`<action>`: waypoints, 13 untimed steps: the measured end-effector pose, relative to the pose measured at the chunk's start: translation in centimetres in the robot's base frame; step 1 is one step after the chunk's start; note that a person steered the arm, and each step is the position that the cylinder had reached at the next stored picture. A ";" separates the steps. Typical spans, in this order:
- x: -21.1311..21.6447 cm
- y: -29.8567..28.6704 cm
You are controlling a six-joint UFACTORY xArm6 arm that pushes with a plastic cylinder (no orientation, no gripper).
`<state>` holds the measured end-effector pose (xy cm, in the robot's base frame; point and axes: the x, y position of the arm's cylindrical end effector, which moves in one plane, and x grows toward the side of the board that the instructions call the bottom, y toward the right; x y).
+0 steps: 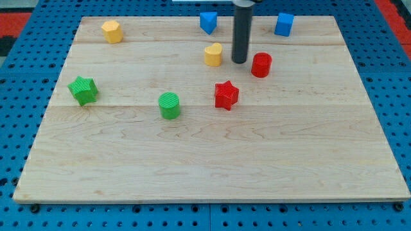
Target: Slide the green star towards the bottom center
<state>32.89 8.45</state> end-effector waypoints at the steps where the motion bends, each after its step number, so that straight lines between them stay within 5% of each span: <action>1: 3.0 6.2; 4: 7.1 10.8; 6: 3.3 7.3; 12: 2.9 5.0; 13: 2.9 -1.3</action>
<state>35.75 7.16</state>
